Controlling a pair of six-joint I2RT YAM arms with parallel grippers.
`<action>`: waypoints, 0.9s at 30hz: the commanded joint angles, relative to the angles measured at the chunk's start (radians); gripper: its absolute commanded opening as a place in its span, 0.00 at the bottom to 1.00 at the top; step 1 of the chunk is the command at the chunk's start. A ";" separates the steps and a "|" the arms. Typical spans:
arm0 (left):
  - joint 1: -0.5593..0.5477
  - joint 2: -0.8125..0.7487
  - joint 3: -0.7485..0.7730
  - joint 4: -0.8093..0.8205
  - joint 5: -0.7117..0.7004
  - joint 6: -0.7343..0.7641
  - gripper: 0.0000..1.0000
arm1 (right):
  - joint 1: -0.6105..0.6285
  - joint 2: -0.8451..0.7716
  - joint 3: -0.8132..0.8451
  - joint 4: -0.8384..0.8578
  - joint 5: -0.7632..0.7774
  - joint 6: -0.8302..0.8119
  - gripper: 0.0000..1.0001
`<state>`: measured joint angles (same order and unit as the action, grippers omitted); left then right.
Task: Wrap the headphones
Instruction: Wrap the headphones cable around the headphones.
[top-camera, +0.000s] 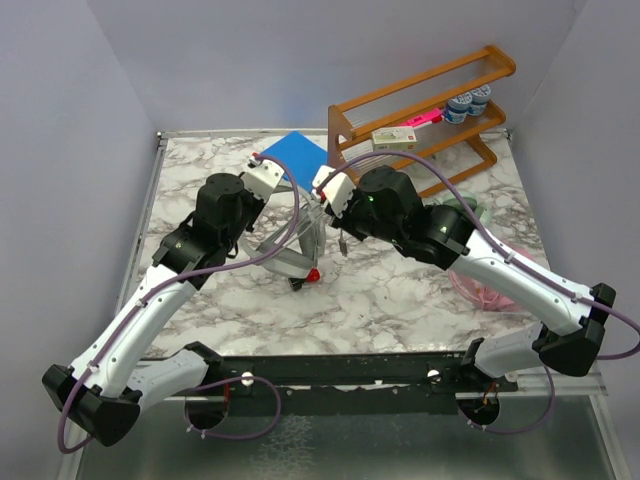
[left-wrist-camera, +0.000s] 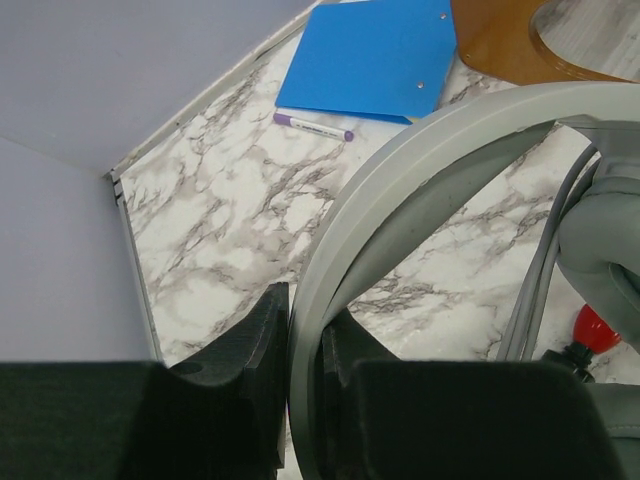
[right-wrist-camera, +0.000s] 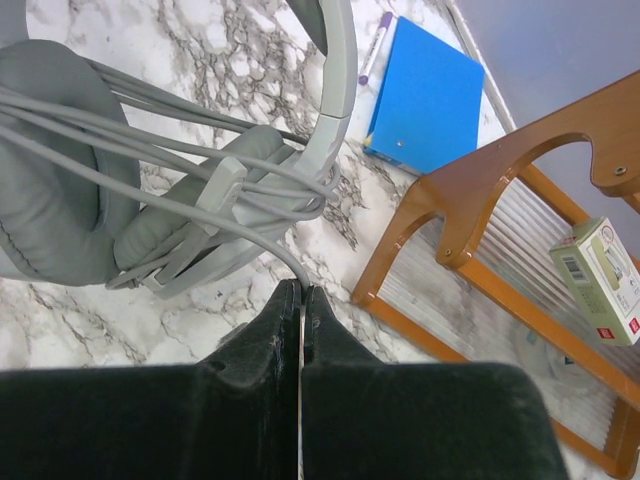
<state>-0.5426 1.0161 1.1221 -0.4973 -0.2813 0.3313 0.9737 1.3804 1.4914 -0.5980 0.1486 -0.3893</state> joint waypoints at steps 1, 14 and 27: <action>0.003 -0.010 0.042 0.042 0.060 -0.033 0.00 | -0.005 -0.014 0.007 0.057 0.028 -0.016 0.01; 0.003 -0.008 0.051 0.011 0.154 -0.065 0.00 | -0.004 0.007 0.005 0.142 0.067 -0.044 0.01; 0.003 -0.036 0.060 -0.015 0.201 -0.144 0.00 | -0.014 -0.011 -0.174 0.298 0.132 -0.042 0.22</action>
<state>-0.5426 1.0080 1.1328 -0.5365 -0.1413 0.2691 0.9695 1.3914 1.3319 -0.3805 0.2478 -0.4374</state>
